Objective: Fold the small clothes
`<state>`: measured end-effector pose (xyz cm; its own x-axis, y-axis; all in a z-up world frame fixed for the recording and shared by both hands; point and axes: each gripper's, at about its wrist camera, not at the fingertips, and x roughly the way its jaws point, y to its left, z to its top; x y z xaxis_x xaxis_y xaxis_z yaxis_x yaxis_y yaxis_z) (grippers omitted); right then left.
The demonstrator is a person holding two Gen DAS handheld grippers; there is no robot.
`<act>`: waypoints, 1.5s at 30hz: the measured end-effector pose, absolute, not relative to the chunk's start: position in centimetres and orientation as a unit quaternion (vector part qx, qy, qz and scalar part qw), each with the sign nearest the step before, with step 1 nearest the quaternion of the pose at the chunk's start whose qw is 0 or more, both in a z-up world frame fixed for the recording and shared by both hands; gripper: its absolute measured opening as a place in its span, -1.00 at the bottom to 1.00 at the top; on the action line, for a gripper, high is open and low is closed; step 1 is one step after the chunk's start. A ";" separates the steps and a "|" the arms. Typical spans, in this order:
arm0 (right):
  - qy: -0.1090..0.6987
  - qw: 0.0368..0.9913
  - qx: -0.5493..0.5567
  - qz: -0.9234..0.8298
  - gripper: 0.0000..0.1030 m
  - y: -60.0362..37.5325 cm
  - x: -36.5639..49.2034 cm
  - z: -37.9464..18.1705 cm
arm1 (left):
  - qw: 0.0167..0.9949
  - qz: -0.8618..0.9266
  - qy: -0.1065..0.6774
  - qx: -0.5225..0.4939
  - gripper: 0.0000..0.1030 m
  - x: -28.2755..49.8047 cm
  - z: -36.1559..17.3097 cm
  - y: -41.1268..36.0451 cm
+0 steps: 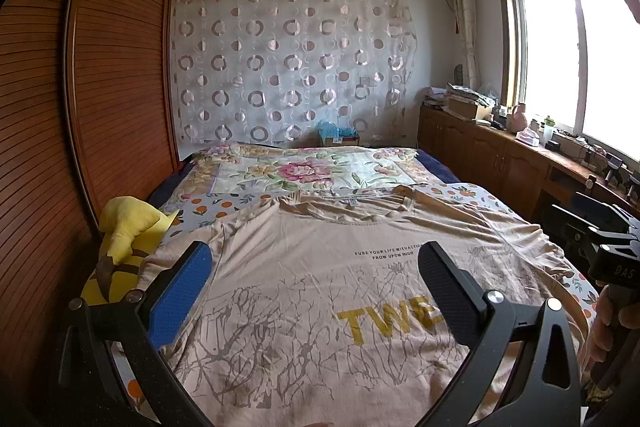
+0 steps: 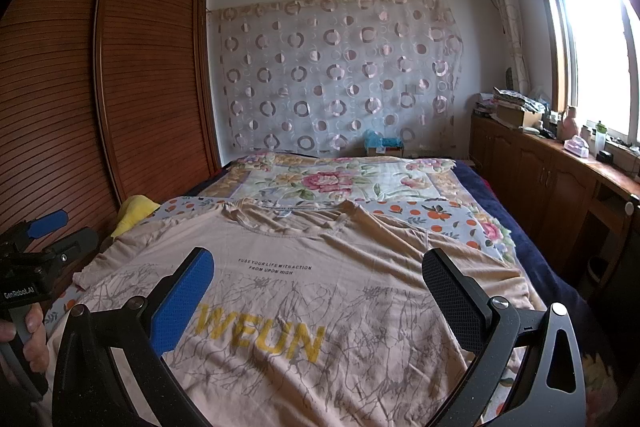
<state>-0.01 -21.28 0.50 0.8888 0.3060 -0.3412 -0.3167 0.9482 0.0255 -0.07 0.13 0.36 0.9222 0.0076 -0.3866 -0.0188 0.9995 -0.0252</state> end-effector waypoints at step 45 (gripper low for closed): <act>0.175 0.969 -0.015 0.176 1.00 -20.8 0.5 0.0 | 0.980 0.012 0.199 -0.016 1.00 -0.3 1.4 -0.2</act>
